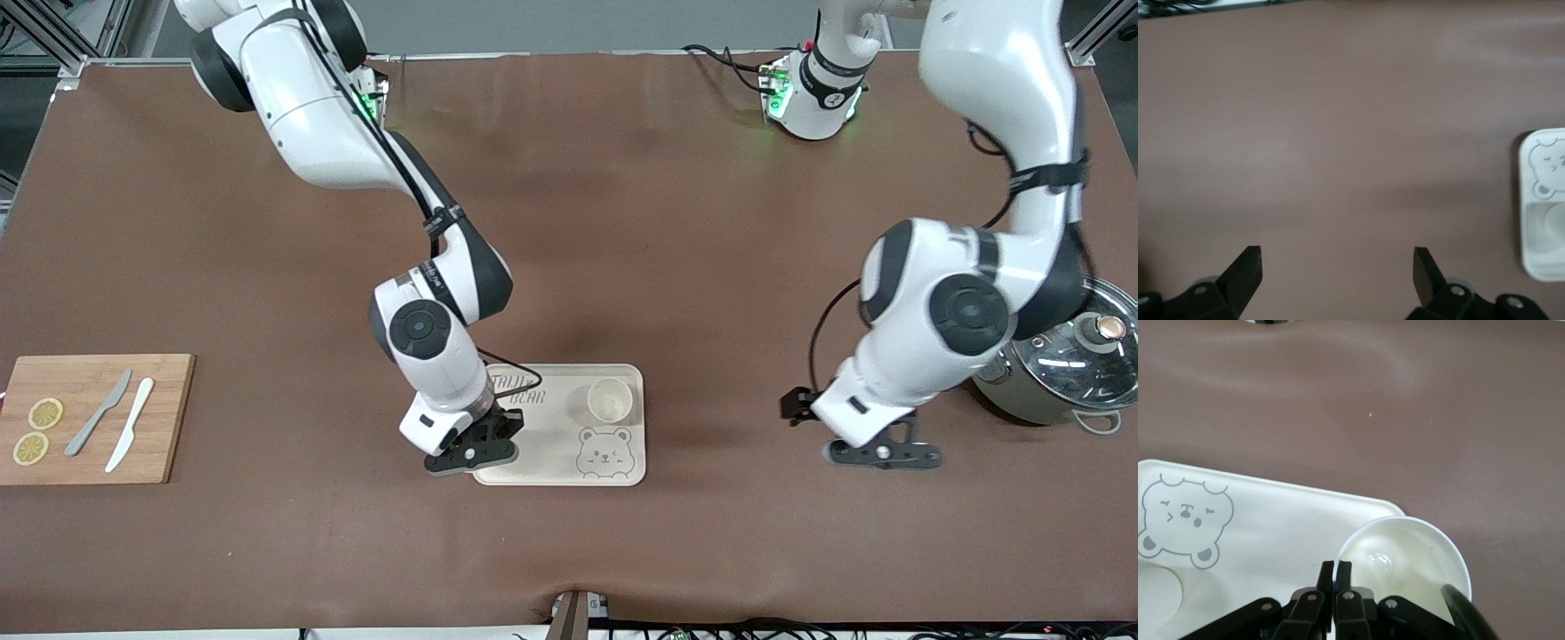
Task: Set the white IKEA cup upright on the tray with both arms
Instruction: 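Open the left gripper and withdraw while the right gripper carries its cup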
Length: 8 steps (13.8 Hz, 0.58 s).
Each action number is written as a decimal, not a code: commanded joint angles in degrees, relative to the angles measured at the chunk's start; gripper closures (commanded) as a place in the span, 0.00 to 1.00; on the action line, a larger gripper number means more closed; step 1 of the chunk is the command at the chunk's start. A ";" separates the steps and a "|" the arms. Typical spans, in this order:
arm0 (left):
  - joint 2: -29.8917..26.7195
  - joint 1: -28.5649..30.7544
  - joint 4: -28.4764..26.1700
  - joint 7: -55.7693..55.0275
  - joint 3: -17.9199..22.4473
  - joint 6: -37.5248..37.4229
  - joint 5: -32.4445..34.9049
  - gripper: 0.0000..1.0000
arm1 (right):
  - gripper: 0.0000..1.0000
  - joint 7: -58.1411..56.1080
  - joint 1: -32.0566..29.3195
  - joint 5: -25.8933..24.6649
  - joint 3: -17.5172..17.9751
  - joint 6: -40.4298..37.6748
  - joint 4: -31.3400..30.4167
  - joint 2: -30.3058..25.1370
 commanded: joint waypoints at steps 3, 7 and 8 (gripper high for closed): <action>-9.53 4.81 -3.12 7.43 -0.65 -9.34 -1.17 0.00 | 1.00 4.77 4.16 -1.31 -3.41 -0.42 2.55 3.46; -20.68 8.51 -13.47 12.54 -1.44 -9.71 -1.87 0.00 | 1.00 7.06 4.86 -1.23 -3.33 -0.24 2.46 4.07; -22.97 9.04 -15.58 12.63 -1.44 -9.71 -2.49 0.00 | 0.93 7.06 4.86 -1.22 -3.24 -0.15 2.46 4.16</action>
